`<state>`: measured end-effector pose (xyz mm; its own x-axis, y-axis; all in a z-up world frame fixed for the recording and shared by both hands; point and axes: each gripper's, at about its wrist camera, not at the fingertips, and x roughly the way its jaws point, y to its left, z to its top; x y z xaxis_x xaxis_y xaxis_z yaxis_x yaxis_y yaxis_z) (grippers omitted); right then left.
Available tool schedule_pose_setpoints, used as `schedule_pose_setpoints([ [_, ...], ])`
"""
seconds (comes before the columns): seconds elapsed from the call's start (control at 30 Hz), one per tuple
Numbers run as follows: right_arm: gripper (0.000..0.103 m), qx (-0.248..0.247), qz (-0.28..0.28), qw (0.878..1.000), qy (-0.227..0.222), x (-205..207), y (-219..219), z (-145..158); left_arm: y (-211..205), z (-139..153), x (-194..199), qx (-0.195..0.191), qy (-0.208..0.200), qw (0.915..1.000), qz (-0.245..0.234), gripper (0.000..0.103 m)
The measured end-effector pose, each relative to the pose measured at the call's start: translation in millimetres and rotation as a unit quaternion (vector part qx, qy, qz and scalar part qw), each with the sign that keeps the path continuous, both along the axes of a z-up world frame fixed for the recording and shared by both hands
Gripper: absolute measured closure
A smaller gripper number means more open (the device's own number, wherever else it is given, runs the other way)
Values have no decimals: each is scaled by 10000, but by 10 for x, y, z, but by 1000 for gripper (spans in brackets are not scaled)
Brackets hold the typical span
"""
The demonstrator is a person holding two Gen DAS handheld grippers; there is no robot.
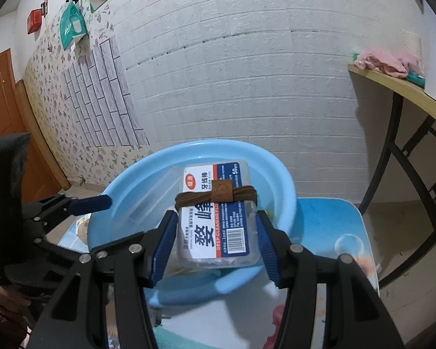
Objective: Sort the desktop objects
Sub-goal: 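Open the left gripper dropping the case while the right releases the medicine box into the basin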
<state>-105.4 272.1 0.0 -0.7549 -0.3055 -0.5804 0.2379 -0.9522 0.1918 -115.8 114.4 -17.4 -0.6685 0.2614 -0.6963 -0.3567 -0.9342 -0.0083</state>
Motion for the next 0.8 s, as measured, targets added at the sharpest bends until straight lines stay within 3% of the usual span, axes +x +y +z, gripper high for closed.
schedule_pose_setpoints([
  [0.37, 49, 92, 495, 9986, -183, -8, -348, -80, -269, -30, 129, 12, -94, 9994, 333, 14],
  [0.67, 49, 173, 467, 9985, -236, 201, -345, -45, -348, -30, 333, 28, -19, 9991, 416, 10],
  [0.8, 43, 249, 414, 9987, -190, 298, -352, -24, -383, -25, 389, 97, -63, 9989, 464, 6],
])
